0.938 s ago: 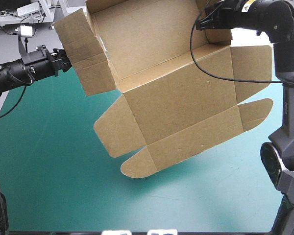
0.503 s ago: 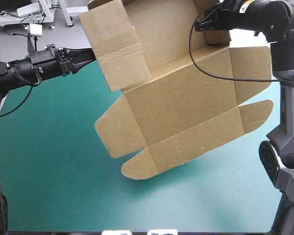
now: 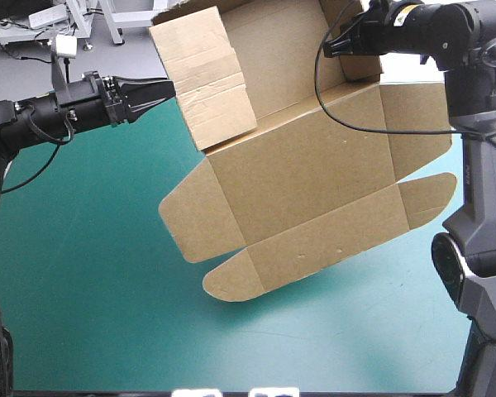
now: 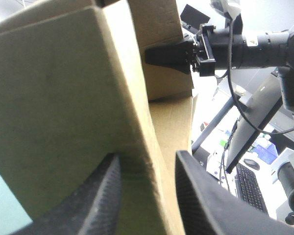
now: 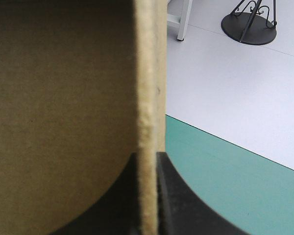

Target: Fold the box

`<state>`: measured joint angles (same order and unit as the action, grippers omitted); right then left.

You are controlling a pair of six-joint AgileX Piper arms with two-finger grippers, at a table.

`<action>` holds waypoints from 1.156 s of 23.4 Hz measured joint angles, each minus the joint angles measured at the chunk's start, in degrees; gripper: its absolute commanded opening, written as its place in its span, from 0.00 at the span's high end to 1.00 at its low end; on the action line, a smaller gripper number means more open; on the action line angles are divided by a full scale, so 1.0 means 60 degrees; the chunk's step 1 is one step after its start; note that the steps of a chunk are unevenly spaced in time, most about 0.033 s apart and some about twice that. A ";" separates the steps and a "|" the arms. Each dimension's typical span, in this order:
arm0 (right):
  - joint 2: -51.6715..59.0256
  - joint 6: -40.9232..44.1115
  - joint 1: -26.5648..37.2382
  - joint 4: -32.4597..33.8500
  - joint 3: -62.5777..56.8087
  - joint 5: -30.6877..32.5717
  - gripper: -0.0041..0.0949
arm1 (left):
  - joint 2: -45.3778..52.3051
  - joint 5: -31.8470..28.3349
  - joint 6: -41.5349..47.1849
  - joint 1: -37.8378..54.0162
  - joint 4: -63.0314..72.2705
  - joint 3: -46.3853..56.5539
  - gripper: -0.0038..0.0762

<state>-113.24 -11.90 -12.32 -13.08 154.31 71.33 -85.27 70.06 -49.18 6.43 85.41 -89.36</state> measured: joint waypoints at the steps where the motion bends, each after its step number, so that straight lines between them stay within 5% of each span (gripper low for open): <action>1: -0.0003 0.0000 0.0000 0.0000 -0.0007 0.0000 0.98 | 0.0000 0.0009 0.0000 0.0000 -0.0012 -0.0066 0.61; 15: -0.0011 0.0427 0.0000 -0.0492 -0.0007 0.0000 0.98 | 0.0000 -0.0617 0.0039 0.0000 -0.1263 -0.0241 0.61; 27: -0.0022 0.0457 0.0000 -0.0157 -0.0007 0.0000 0.98 | 0.0000 -0.0035 0.0087 0.0000 -0.0853 -0.0276 0.61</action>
<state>-113.37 -9.16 -12.32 -14.03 154.27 71.33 -85.27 69.85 -48.66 6.43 80.29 -91.02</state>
